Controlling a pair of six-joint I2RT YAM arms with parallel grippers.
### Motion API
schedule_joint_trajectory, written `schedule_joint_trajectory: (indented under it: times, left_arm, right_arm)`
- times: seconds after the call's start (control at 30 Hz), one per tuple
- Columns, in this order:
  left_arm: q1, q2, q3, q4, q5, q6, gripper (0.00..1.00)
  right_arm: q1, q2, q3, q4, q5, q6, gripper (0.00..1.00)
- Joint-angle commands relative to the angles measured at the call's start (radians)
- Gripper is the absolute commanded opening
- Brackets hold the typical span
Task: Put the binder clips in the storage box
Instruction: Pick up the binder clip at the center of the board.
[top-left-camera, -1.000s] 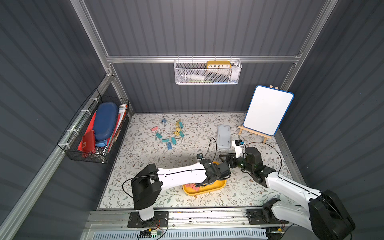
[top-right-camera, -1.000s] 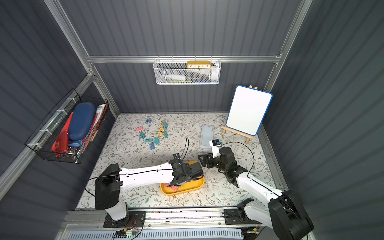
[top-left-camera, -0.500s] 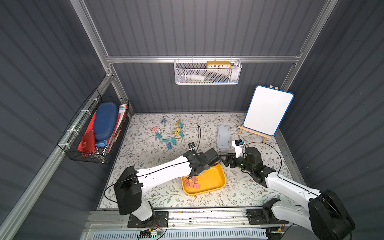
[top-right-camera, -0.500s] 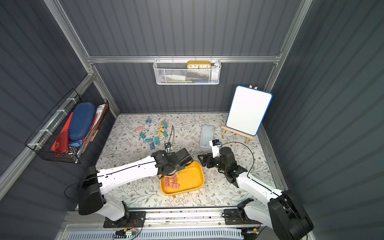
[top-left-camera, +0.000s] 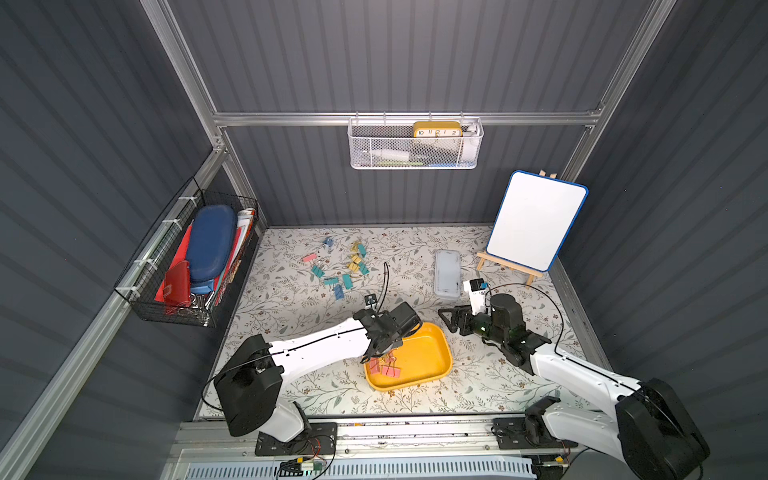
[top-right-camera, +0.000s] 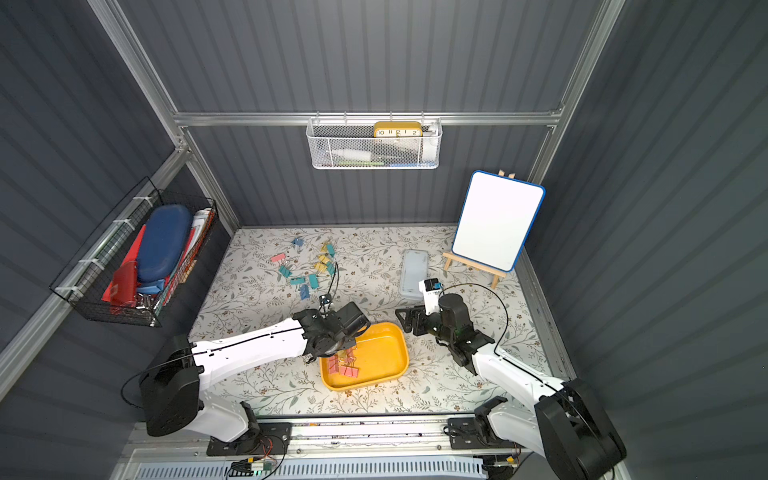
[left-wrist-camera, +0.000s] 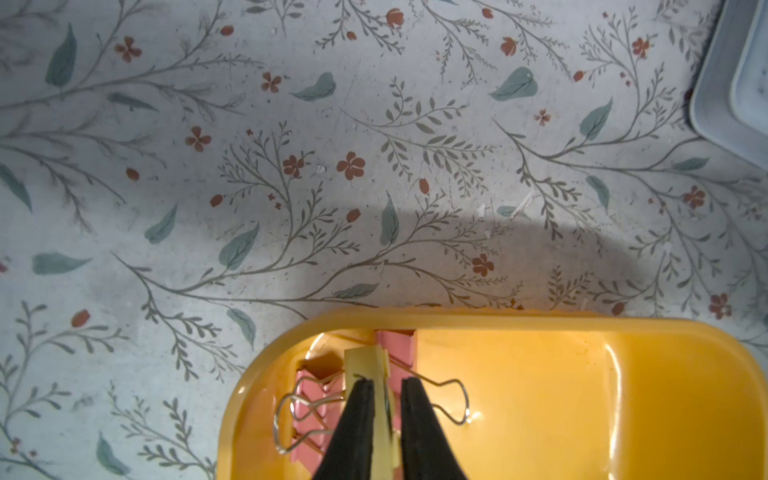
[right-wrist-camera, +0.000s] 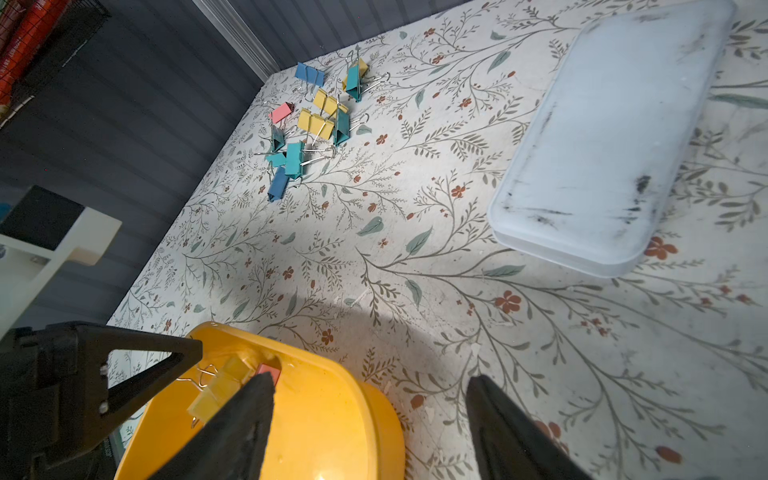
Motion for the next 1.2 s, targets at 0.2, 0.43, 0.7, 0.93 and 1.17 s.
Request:
schedule_joint_trajectory:
  times: [0.2, 0.43, 0.7, 0.93, 1.17]
  left_arm:
    - [0.235, -0.074, 0.173, 0.063, -0.009, 0.275, 0.35]
    - [0.631, 0.026, 0.208, 0.363, 0.214, 0.59, 0.35]
    - [0.778, 0.253, 0.288, 0.491, 0.281, 0.685, 0.57]
    - [0.766, 0.339, 0.259, 0.505, 0.253, 0.705, 0.7]
    - [0.724, 0.359, 0.22, 0.492, 0.245, 0.706, 0.66]
  right_arm:
    - [-0.006, 0.003, -0.008, 0.017, -0.007, 0.007, 0.78]
    - [-0.006, -0.024, -0.013, 0.011, -0.021, 0.011, 0.78]
    - [-0.006, 0.003, -0.007, 0.018, -0.049, 0.016, 0.79]
    - [-0.006, 0.039, 0.005, 0.02, -0.076, 0.025, 0.81]
    - [-0.006, 0.054, 0.011, 0.024, -0.085, 0.026, 0.81]
